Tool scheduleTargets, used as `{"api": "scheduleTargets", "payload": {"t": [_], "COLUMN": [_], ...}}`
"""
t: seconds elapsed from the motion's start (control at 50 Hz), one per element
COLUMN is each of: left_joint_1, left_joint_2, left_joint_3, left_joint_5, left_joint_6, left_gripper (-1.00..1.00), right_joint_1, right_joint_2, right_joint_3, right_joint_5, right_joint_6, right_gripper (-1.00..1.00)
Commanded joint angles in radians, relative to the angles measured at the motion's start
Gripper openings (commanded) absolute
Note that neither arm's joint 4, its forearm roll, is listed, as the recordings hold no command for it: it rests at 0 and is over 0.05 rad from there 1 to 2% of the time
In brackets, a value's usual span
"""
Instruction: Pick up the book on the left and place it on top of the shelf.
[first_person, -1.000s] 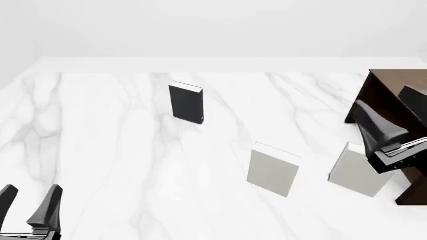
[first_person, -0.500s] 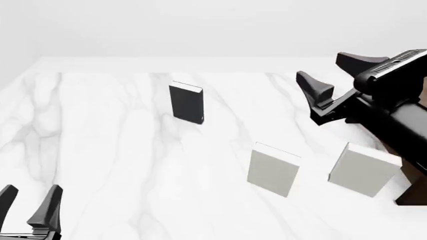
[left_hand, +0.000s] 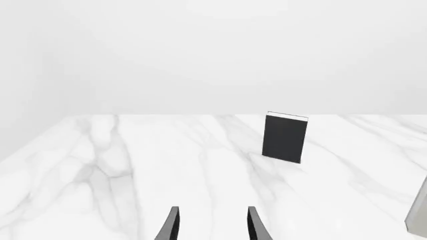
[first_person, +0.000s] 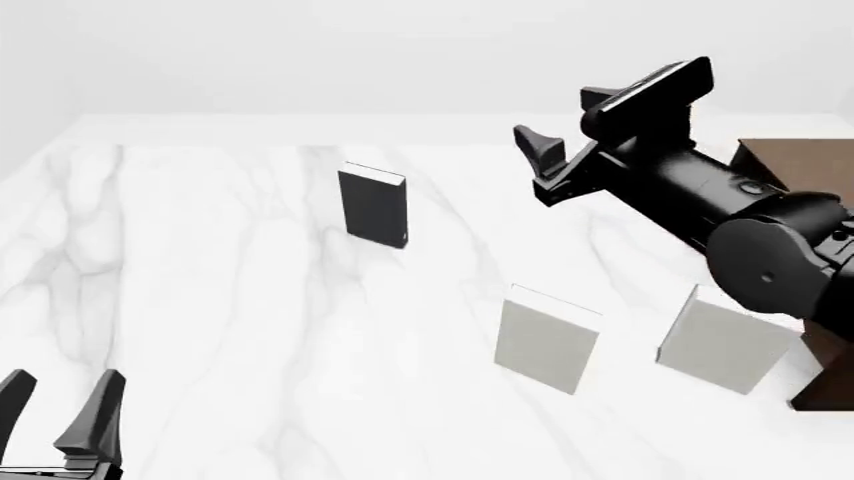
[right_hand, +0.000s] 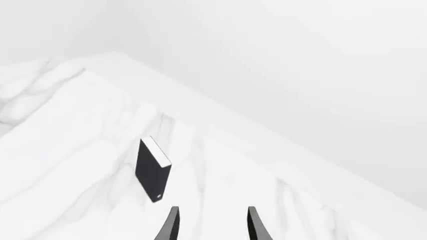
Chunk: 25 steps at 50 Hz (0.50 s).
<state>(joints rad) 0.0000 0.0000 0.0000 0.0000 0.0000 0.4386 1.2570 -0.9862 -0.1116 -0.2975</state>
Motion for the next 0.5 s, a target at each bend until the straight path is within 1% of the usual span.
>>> {"api": "scheduleTargets", "payload": {"t": [0.02, 0.12, 0.16, 0.18, 0.2, 0.24, 0.28, 0.5], "left_joint_1": [0.000, 0.000, 0.000, 0.000, 0.000, 0.000, 0.000, 0.000], "left_joint_2": [0.000, 0.000, 0.000, 0.000, 0.000, 0.000, 0.000, 0.000], "left_joint_3": [0.000, 0.000, 0.000, 0.000, 0.000, 0.000, 0.000, 0.000], "left_joint_5": [0.000, 0.000, 0.000, 0.000, 0.000, 0.000, 0.000, 0.000], "left_joint_6": [0.000, 0.000, 0.000, 0.000, 0.000, 0.000, 0.000, 0.000], "left_gripper": [1.00, 1.00, 1.00, 1.00, 1.00, 1.00, 1.00, 1.00], "right_joint_1": [0.005, 0.018, 0.034, 0.038, 0.039, 0.039, 0.041, 0.044], "right_joint_2": [0.115, 0.159, 0.176, 0.184, 0.193, 0.211, 0.227, 0.334], "right_joint_3": [-0.077, -0.129, -0.147, -0.159, -0.167, -0.174, -0.190, -0.285], "right_joint_5": [-0.009, 0.017, 0.034, 0.041, 0.048, 0.044, 0.051, 0.073], "right_joint_6": [-0.003, 0.006, 0.030, 0.058, 0.063, 0.051, 0.060, 0.054], "right_gripper": [1.00, 1.00, 1.00, 1.00, 1.00, 1.00, 1.00, 1.00]}}
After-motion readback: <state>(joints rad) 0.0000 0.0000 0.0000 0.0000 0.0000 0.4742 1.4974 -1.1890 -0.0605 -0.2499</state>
